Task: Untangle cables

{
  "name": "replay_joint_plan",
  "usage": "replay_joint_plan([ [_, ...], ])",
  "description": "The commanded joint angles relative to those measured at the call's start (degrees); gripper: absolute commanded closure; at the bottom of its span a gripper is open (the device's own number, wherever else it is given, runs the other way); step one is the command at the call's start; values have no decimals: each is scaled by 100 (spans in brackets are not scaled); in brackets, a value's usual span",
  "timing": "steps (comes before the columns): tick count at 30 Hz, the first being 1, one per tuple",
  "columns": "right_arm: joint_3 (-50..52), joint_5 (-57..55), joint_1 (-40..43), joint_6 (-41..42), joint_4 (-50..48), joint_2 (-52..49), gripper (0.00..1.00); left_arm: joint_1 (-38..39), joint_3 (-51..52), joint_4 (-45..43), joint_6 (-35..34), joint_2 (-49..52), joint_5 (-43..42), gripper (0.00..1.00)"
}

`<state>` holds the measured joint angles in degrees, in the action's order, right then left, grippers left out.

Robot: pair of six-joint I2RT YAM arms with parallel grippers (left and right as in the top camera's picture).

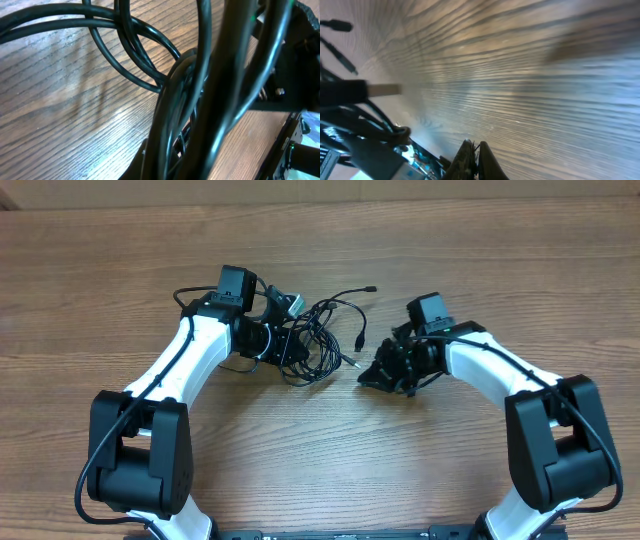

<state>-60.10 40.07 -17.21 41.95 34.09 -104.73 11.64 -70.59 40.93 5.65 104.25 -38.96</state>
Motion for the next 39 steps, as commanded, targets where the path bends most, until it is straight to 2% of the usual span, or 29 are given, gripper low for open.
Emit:
replay_joint_plan([
  [1,4,-11,-31,13,-175,186,96,46,39,85,107,-188,-142,96],
  [5,4,83,-39,249,-466,186,96,94,39,293,518,-188,-201,96],
  [18,4,374,-48,155,-592,186,96,140,39,251,511,-162,-199,96],
  [27,4,367,-238,476,-1029,186,96,411,42,249,750,-151,-291,95],
  [34,4,227,-426,433,-1091,186,96,476,42,234,743,-151,-293,96],
  [39,2,210,-365,-63,-905,186,96,328,42,260,699,-151,-654,96],
])
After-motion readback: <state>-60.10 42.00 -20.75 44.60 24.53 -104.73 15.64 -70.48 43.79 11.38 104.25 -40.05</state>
